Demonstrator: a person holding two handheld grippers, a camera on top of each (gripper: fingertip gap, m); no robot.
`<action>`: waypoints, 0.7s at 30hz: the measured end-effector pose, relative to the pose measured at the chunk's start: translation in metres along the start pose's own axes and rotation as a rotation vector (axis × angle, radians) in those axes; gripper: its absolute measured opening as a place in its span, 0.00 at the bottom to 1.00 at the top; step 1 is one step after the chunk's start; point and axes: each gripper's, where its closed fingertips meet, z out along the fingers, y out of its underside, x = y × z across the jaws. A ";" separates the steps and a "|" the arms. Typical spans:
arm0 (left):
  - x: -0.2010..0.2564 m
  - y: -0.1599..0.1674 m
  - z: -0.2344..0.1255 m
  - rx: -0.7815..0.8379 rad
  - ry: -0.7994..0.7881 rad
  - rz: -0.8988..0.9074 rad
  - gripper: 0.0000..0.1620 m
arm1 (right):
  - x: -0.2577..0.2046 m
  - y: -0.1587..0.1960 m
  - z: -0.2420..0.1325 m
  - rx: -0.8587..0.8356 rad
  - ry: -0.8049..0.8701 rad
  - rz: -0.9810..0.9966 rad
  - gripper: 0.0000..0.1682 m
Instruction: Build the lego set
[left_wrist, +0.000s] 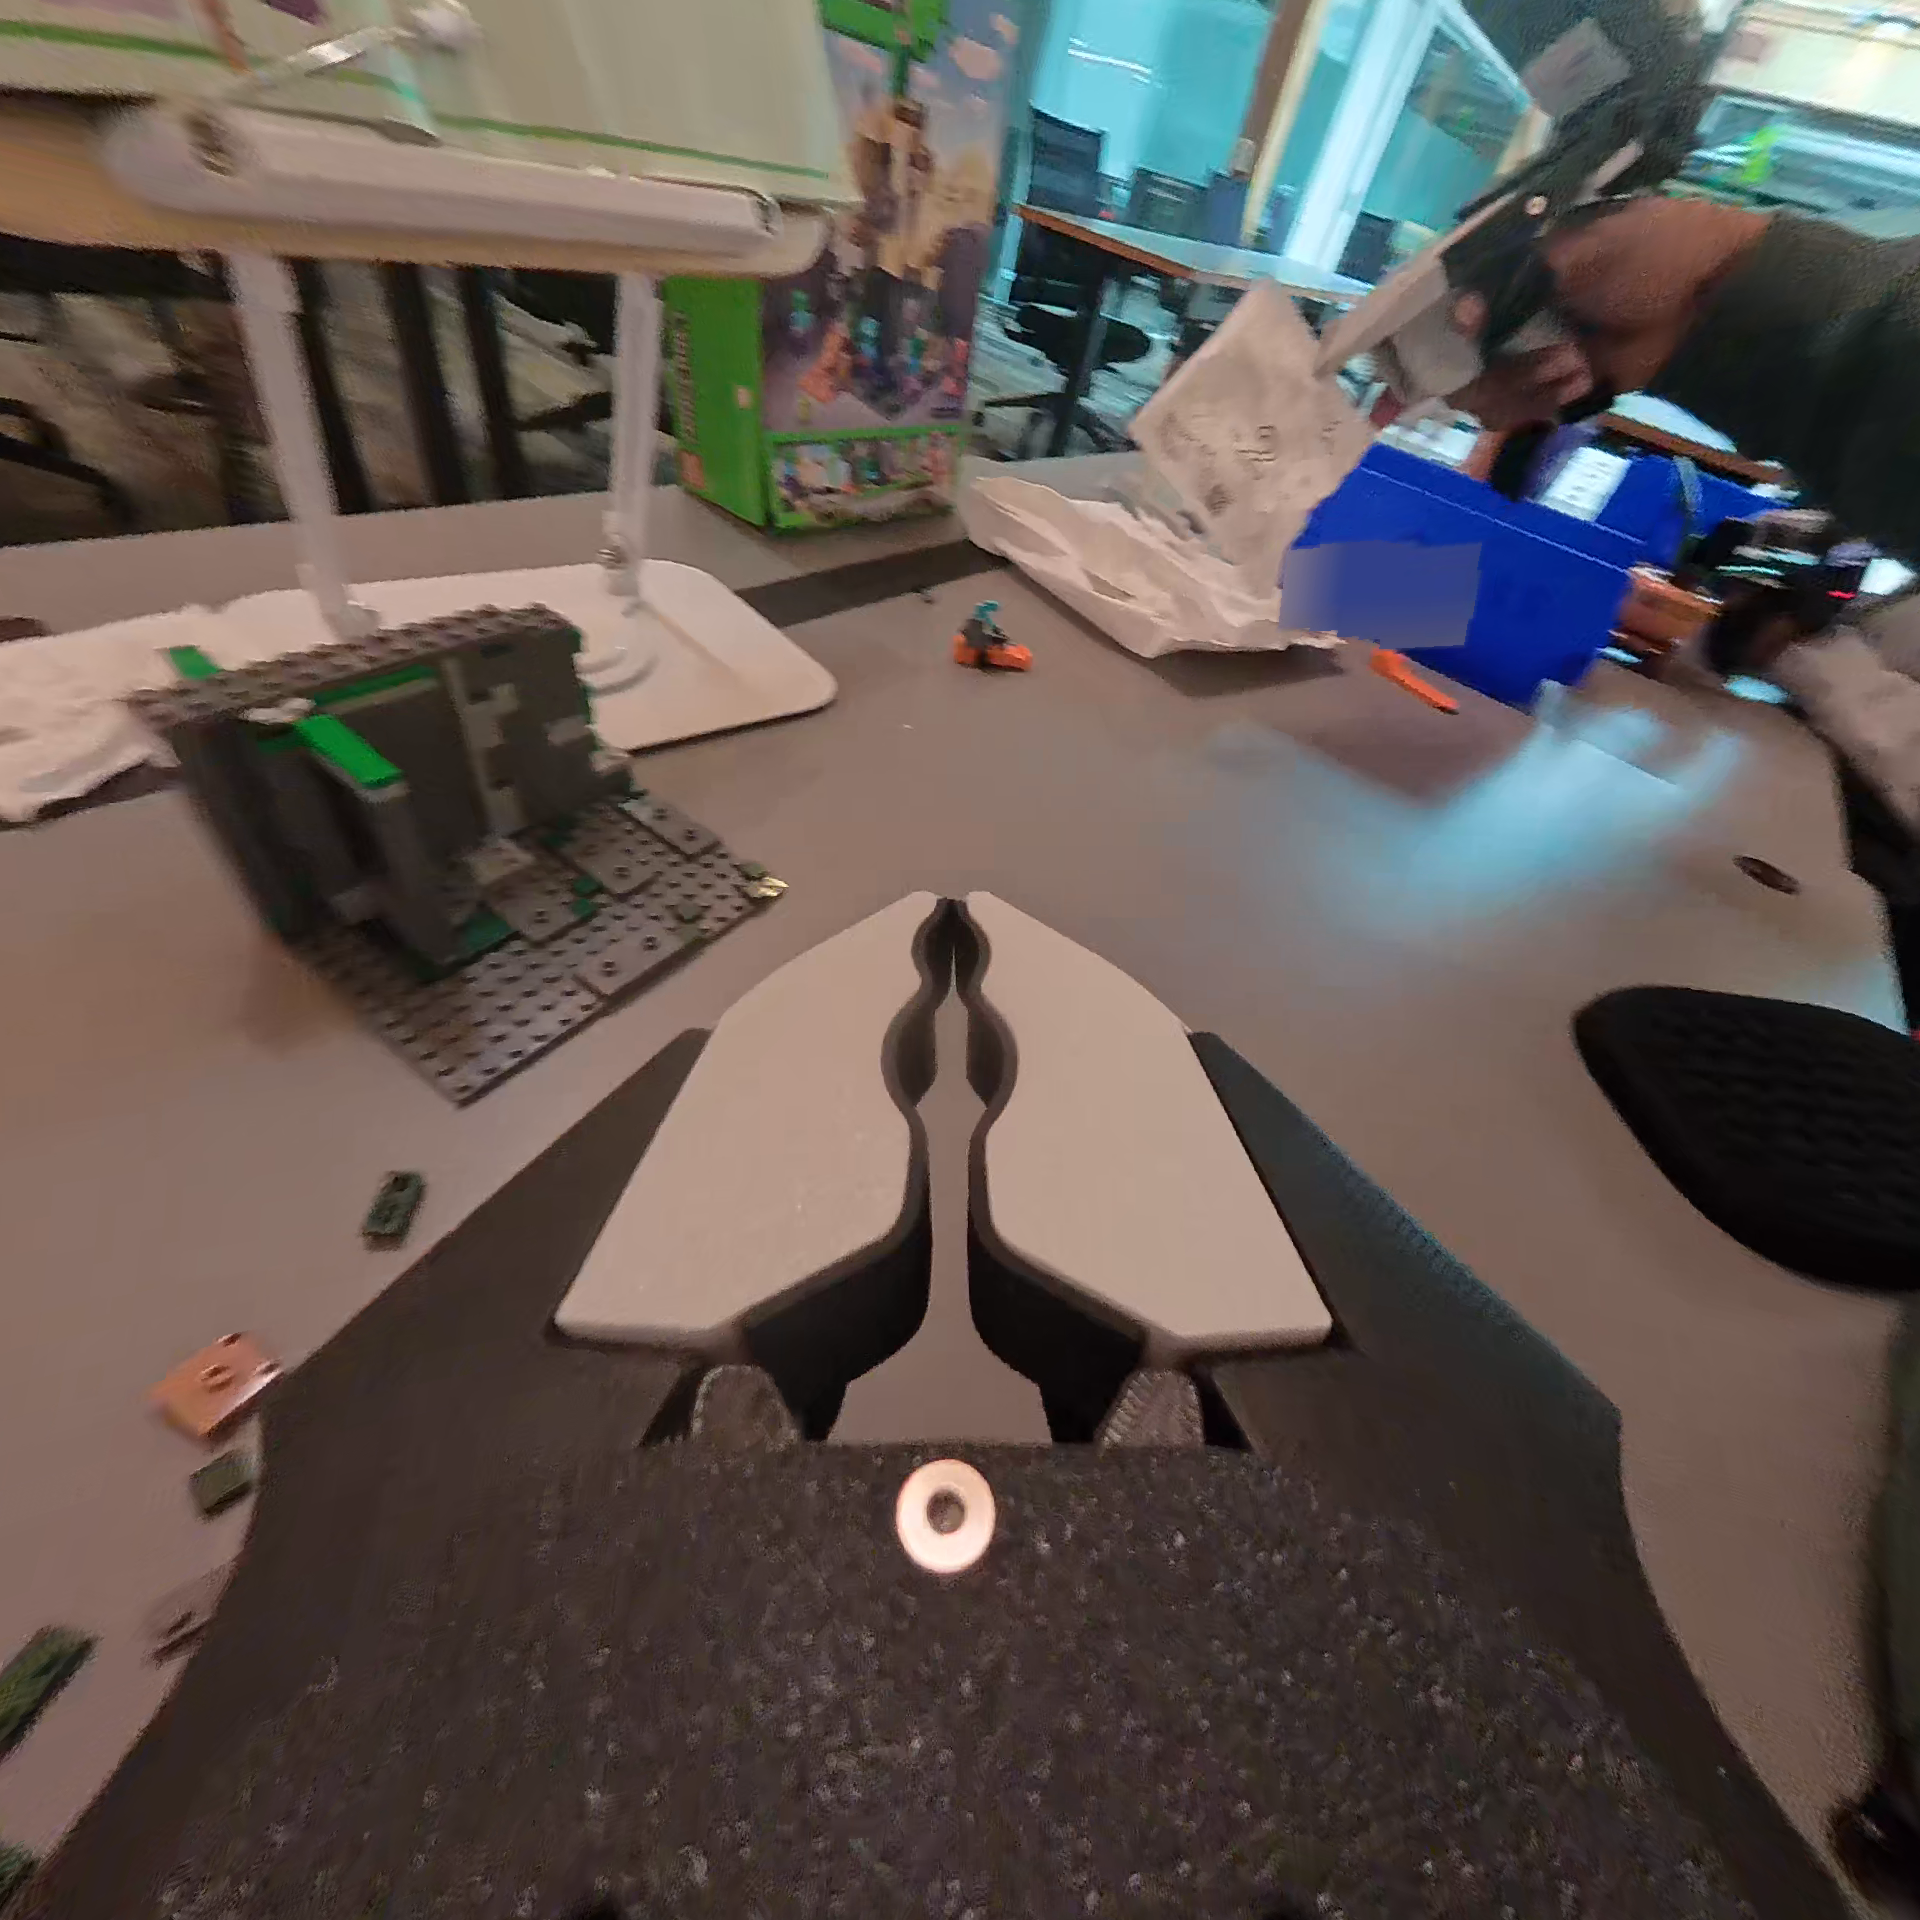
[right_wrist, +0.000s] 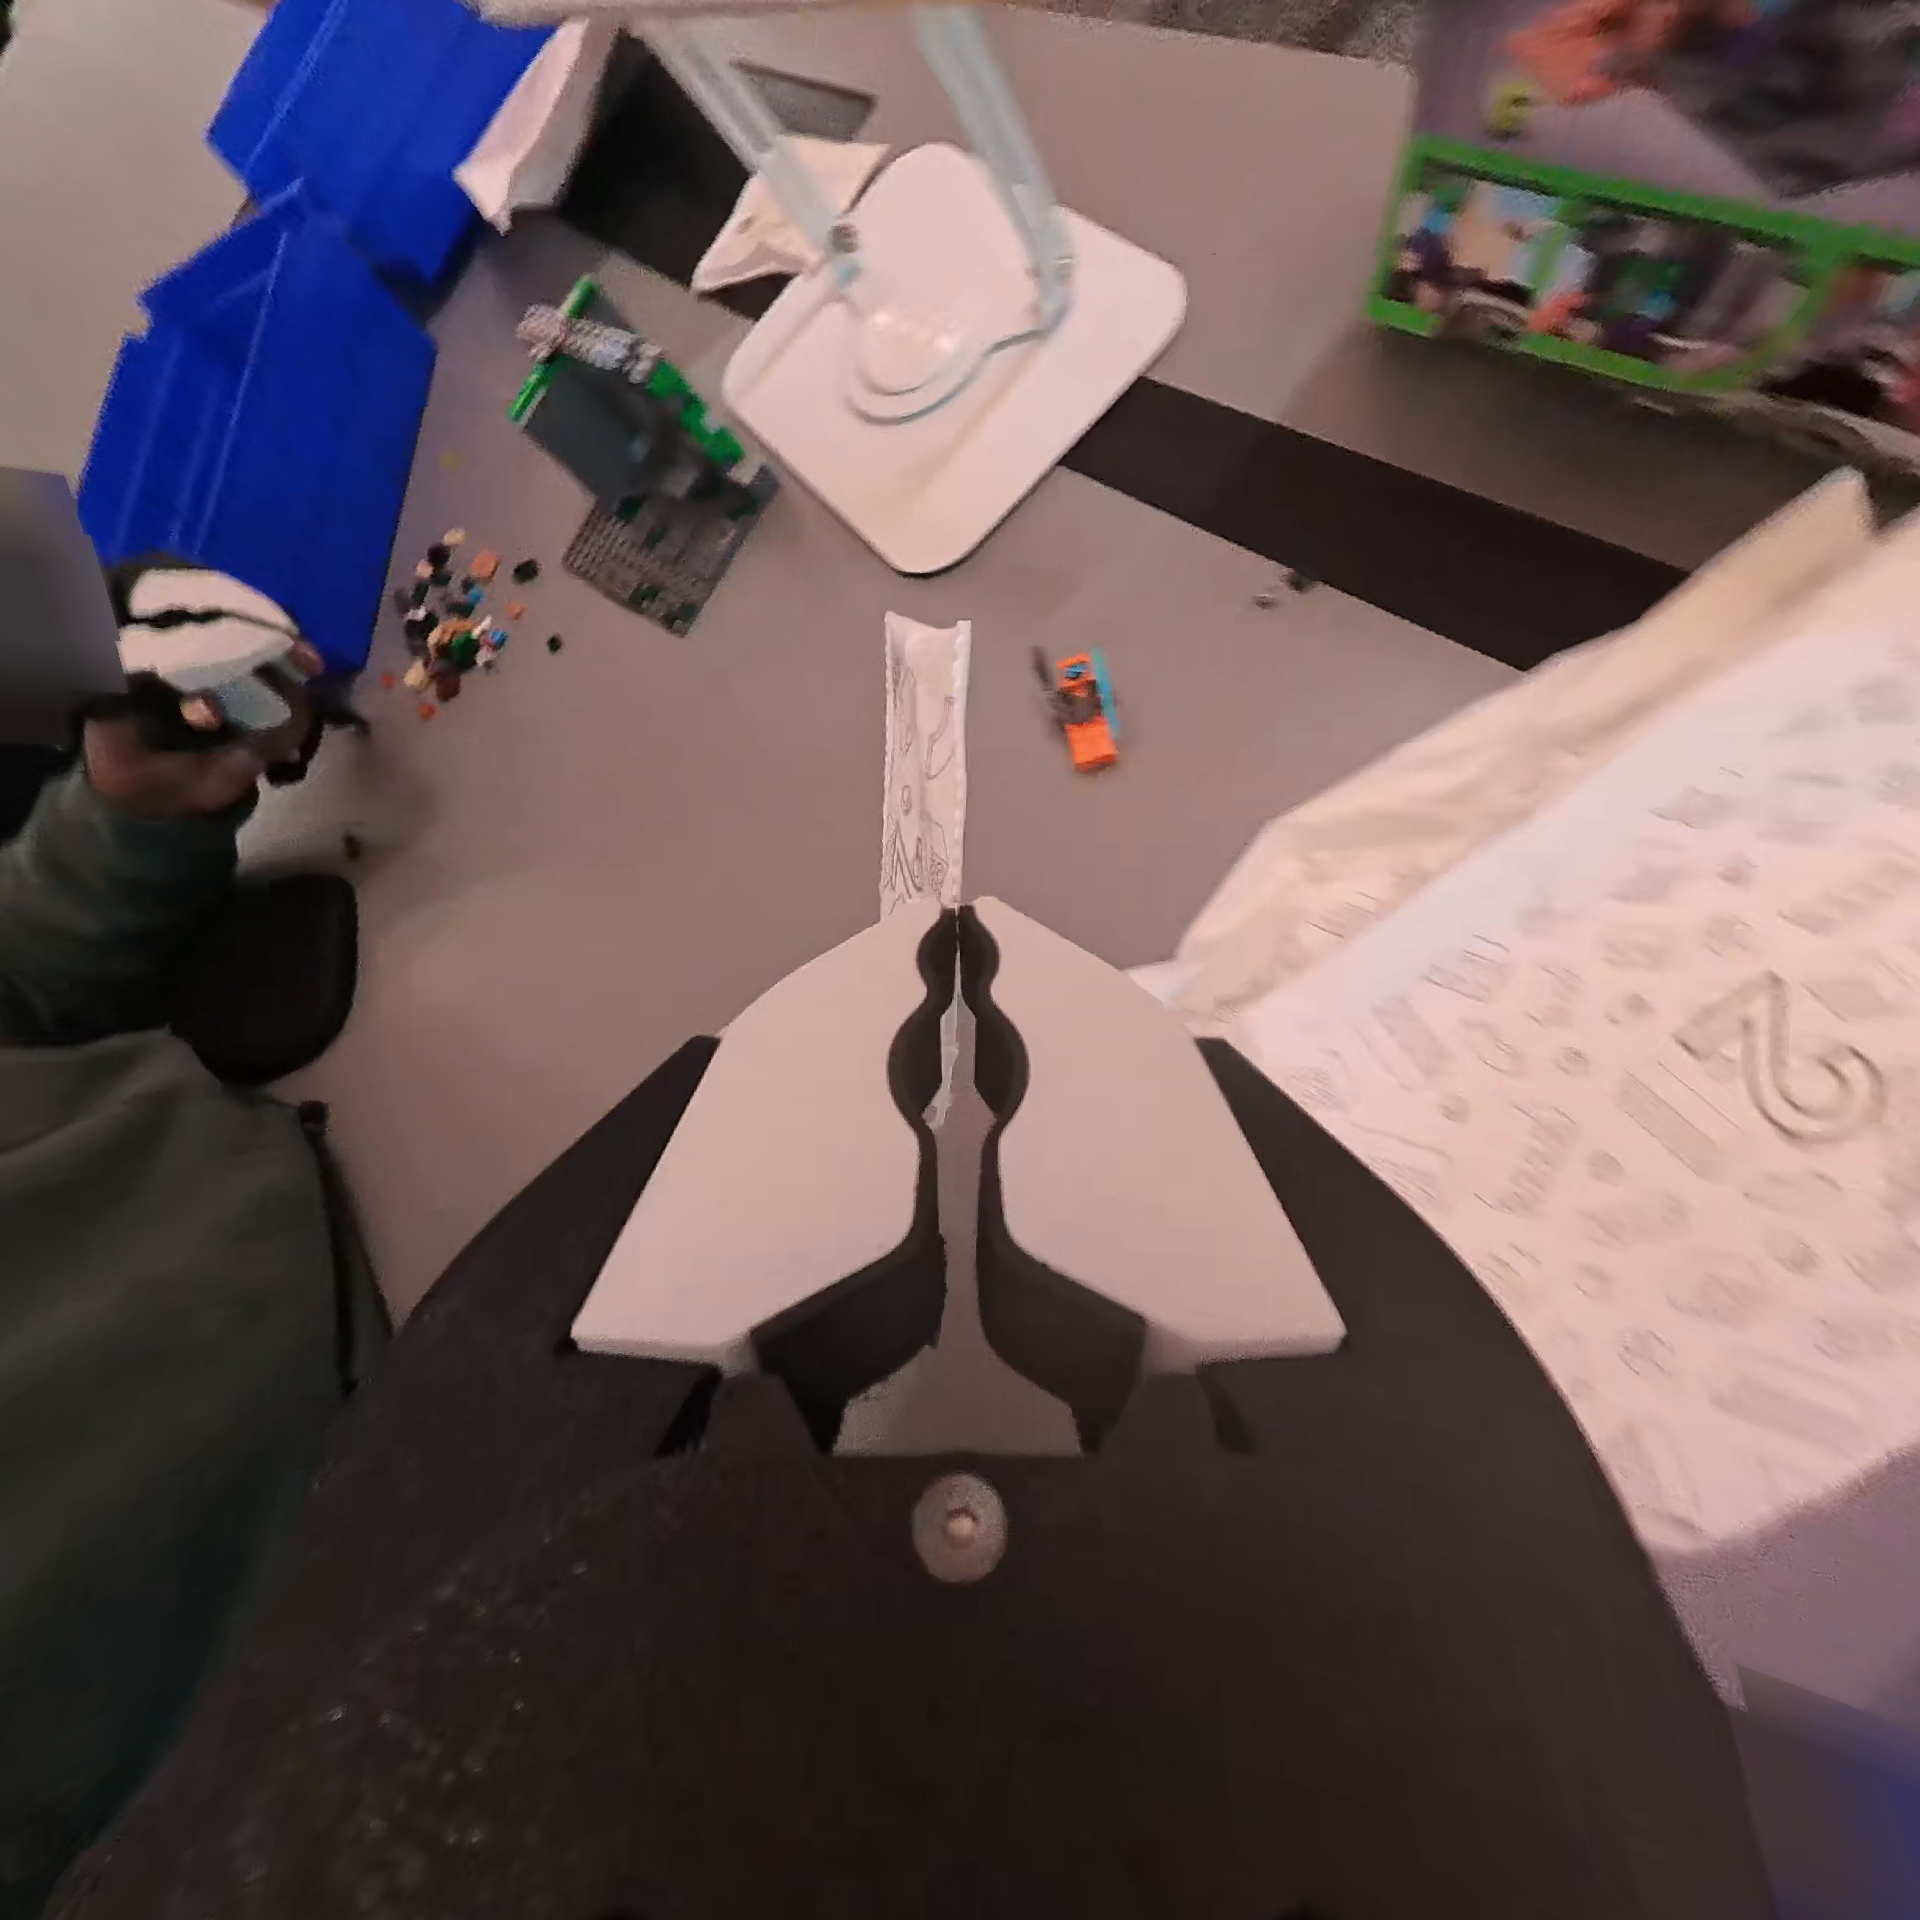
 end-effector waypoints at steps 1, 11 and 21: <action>-0.005 -0.001 -0.001 0.010 -0.041 0.010 0.00 | 0.013 -0.002 -0.007 -0.003 0.008 0.045 0.00; -0.028 -0.018 -0.031 0.074 -0.287 0.106 0.00 | 0.154 0.043 -0.007 -0.068 0.262 0.418 0.01; -0.056 -0.042 -0.113 0.191 -0.515 0.071 0.00 | 0.191 0.034 -0.009 -0.069 0.722 0.064 0.16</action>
